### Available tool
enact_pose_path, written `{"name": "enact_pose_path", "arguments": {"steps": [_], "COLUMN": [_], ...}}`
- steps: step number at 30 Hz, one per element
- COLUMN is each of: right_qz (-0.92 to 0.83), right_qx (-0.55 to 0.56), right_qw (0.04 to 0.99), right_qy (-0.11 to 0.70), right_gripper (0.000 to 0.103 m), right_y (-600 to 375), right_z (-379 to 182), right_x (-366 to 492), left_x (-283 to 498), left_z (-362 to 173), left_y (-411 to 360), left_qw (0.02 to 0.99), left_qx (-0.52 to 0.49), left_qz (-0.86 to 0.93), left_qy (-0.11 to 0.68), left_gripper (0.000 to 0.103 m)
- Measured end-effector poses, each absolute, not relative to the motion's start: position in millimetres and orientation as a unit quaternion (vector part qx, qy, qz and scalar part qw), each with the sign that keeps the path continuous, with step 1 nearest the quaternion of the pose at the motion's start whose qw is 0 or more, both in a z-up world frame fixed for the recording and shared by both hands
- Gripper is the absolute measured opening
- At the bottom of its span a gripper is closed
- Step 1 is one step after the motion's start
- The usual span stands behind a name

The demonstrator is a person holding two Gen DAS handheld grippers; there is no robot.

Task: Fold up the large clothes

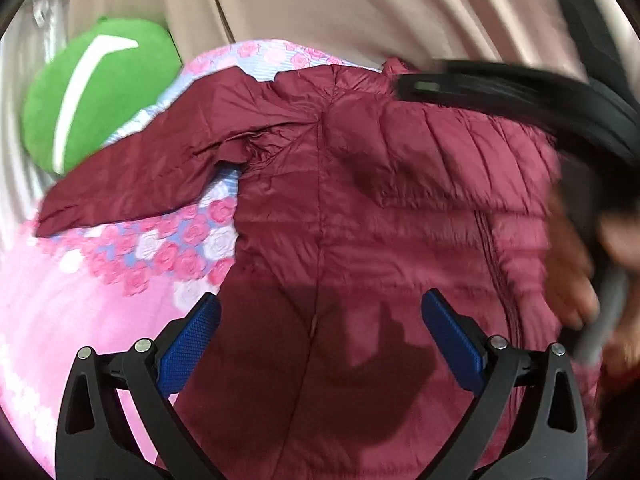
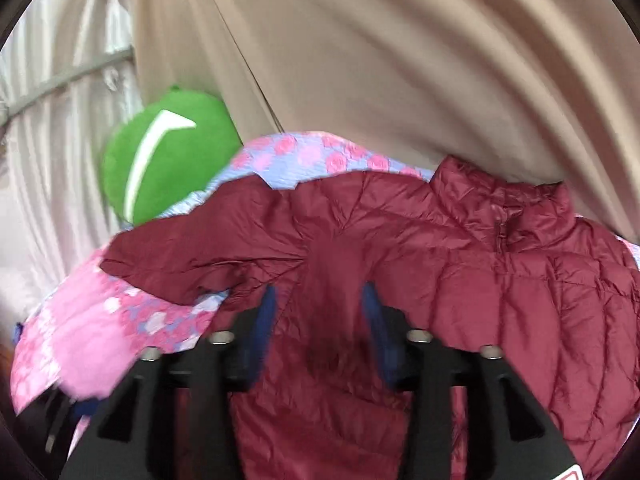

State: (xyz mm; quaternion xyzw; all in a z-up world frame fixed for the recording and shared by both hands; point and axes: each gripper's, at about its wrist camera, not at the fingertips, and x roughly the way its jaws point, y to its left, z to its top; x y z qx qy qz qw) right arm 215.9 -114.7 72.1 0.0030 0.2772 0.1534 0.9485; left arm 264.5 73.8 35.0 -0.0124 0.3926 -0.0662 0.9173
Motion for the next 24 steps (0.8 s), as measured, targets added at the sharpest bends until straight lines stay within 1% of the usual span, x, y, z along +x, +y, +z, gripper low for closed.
{"name": "enact_pose_path", "arguments": {"steps": [3, 6, 10, 11, 12, 13, 14, 15, 16, 18, 20, 21, 22, 23, 24], "right_qz": [0.113, 0.046, -0.086, -0.106, -0.129, -0.141, -0.148, -0.153, -0.154, -0.145, -0.144, -0.144, -0.143, -0.128, -0.119], "right_qx": [0.022, 0.059, 0.113, 0.124, 0.137, 0.146, 0.154, 0.163, 0.171, 0.179, 0.176, 0.173, 0.174, 0.182, 0.188], "right_qw": [0.963, 0.967, 0.952, 0.947, 0.941, 0.936, 0.933, 0.930, 0.928, 0.927, 0.925, 0.923, 0.918, 0.916, 0.918], "right_qy": [0.244, 0.243, 0.271, 0.276, 0.283, 0.286, 0.289, 0.292, 0.294, 0.296, 0.304, 0.313, 0.327, 0.333, 0.330], "right_gripper": [0.069, 0.069, 0.070, 0.070, 0.070, 0.070, 0.070, 0.070, 0.070, 0.070, 0.070, 0.066, 0.055, 0.025, 0.016], "right_y": [-169.8, -231.8, -335.9, -353.4, -372.8, -384.3, -394.0, -404.1, -408.7, -411.7, -407.5, -401.7, -399.6, -397.6, -393.8], "right_z": [85.4, 85.0, 64.8, 60.1, 54.1, 49.7, 46.0, 43.4, 41.4, 38.6, 33.3, 29.1, 22.4, 18.9, 20.0], "right_x": [189.4, 169.9, 153.0, 151.1, 150.3, 150.7, 152.4, 156.5, 161.4, 173.8, 193.3, 202.5, 214.0, 220.5, 220.6], "left_x": [297.9, 339.1, 390.6, 396.7, 402.1, 407.6, 412.0, 415.6, 419.5, 424.5, 428.3, 429.7, 432.3, 434.9, 436.4], "left_z": [31.7, 22.3, 2.2, 0.5, 1.0, 4.5, 8.1, 12.9, 20.4, 34.2, 49.7, 55.1, 59.0, 59.9, 58.1], "left_y": [78.0, 72.5, 61.8, 59.8, 58.6, 56.1, 54.6, 53.0, 54.2, 60.0, 61.7, 61.6, 62.9, 64.7, 65.3], "left_qw": [0.904, 0.885, 0.874, 0.876, 0.879, 0.884, 0.887, 0.889, 0.891, 0.895, 0.907, 0.911, 0.915, 0.915, 0.915], "left_qx": [-0.053, -0.096, -0.120, -0.124, -0.124, -0.117, -0.109, -0.103, -0.109, -0.127, -0.123, -0.120, -0.121, -0.124, -0.126], "left_qz": [-0.106, -0.134, -0.123, -0.119, -0.110, -0.107, -0.108, -0.113, -0.128, -0.146, -0.149, -0.146, -0.142, -0.142, -0.138], "left_qy": [0.410, 0.436, 0.454, 0.452, 0.447, 0.440, 0.435, 0.431, 0.422, 0.402, 0.375, 0.366, 0.358, 0.356, 0.356], "left_gripper": [0.098, 0.098, 0.097, 0.088, 0.073, 0.063, 0.040, 0.013, 0.003, 0.003, 0.003, 0.003, 0.003, 0.003, 0.003]}}
